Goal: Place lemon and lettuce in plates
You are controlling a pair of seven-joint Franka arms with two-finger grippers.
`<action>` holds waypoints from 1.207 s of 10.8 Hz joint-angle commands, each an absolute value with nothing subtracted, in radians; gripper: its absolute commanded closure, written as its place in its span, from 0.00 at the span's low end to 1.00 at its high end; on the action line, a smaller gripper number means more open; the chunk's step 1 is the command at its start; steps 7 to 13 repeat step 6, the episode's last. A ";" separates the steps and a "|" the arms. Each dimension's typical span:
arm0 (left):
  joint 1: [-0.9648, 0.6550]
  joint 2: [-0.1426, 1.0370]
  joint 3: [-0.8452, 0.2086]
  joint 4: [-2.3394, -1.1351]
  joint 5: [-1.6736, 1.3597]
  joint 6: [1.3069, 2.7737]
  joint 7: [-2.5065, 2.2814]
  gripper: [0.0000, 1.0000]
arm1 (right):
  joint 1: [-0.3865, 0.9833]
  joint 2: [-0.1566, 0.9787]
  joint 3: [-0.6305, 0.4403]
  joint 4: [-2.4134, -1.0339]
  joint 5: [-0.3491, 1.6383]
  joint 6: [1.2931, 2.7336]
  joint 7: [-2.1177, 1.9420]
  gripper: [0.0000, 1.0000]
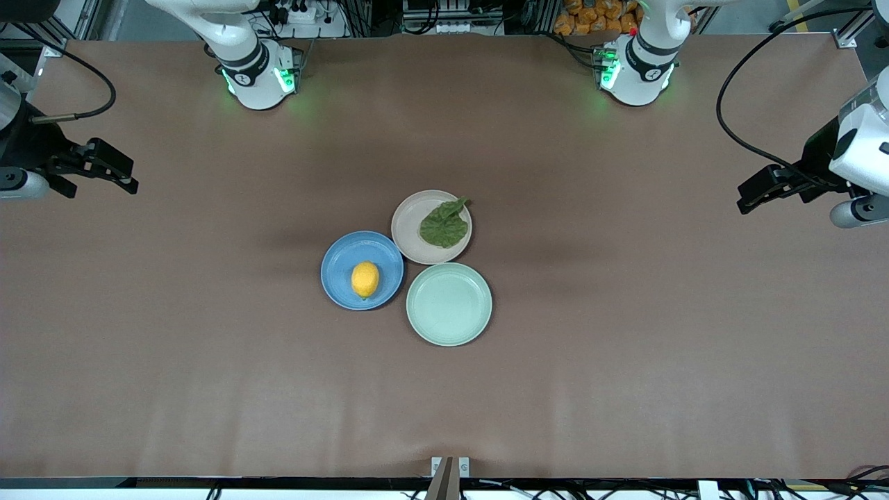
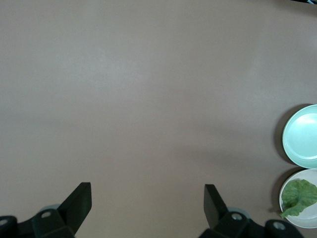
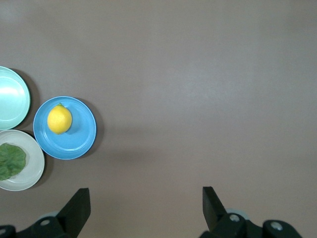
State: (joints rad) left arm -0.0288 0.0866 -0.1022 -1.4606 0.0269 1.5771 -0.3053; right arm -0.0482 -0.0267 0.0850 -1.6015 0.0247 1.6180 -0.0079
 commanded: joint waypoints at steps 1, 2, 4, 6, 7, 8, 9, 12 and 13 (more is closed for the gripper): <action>-0.037 0.075 -0.091 -1.465 0.012 1.574 -0.285 0.00 | -0.048 -0.049 0.083 -1.620 0.026 1.617 -0.021 0.00; -0.032 0.075 -0.091 -1.465 0.012 1.574 -0.284 0.00 | -0.048 -0.058 0.072 -1.634 0.026 1.617 -0.029 0.00; -0.034 0.075 -0.091 -1.465 0.012 1.574 -0.284 0.00 | -0.046 -0.060 0.048 -1.643 0.026 1.620 -0.075 0.00; -0.032 0.074 -0.091 -1.465 0.011 1.574 -0.284 0.00 | -0.035 -0.066 0.051 -1.654 0.025 1.618 -0.057 0.00; -0.032 0.074 -0.091 -1.465 0.011 1.574 -0.284 0.00 | -0.035 -0.066 0.051 -1.654 0.025 1.618 -0.057 0.00; -0.032 0.074 -0.091 -1.465 0.011 1.574 -0.284 0.00 | -0.035 -0.066 0.051 -1.654 0.025 1.618 -0.057 0.00; -0.032 0.074 -0.091 -1.465 0.011 1.574 -0.284 0.00 | -0.035 -0.066 0.051 -1.654 0.025 1.618 -0.057 0.00; -0.032 0.074 -0.091 -1.465 0.011 1.574 -0.284 0.00 | -0.035 -0.066 0.051 -1.654 0.025 1.618 -0.057 0.00; -0.032 0.074 -0.091 -1.465 0.011 1.574 -0.284 0.00 | -0.035 -0.066 0.051 -1.654 0.025 1.618 -0.057 0.00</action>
